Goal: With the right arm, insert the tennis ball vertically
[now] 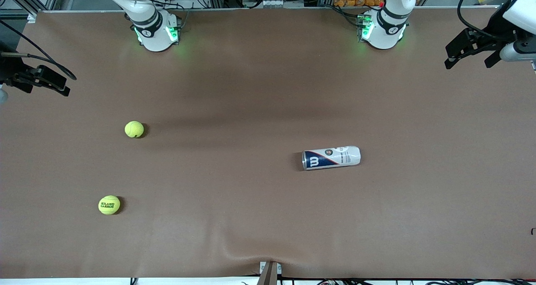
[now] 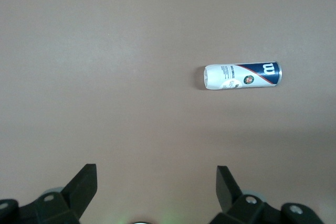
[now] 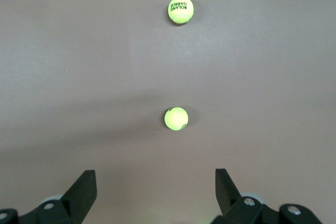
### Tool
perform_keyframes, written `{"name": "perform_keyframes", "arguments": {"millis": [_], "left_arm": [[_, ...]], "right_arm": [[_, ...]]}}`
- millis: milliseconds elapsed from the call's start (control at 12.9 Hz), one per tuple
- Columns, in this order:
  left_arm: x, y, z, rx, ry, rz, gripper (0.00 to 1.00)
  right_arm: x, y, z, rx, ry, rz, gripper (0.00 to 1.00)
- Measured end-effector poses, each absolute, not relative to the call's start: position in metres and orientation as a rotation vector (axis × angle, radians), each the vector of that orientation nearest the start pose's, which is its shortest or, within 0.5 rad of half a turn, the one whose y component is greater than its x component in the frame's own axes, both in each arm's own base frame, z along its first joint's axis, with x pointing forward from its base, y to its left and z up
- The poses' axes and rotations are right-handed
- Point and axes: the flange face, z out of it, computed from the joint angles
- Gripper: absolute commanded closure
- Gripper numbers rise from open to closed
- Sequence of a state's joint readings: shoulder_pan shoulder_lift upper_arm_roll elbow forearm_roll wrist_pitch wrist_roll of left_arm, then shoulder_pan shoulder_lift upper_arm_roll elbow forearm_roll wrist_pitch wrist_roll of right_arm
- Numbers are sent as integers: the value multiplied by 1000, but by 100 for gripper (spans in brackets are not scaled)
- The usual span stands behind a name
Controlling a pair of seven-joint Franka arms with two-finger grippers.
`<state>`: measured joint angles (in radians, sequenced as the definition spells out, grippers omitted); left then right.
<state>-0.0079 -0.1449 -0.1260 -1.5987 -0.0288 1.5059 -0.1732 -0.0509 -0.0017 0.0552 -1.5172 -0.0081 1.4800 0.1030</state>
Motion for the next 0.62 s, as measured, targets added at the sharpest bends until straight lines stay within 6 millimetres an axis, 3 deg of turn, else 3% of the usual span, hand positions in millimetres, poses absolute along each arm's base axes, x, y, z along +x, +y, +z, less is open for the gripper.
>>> {"name": "perform_keyframes", "arguments": {"millis": [389,622], "left_arm": [[500,-83,674,-3158,-37,-53,0],[521,-114,633,-3152,52,73,0]], "right_arm": [[545,1,643,-3147,157,56,0],[545,2,642,-3147,156,55,0]]}}
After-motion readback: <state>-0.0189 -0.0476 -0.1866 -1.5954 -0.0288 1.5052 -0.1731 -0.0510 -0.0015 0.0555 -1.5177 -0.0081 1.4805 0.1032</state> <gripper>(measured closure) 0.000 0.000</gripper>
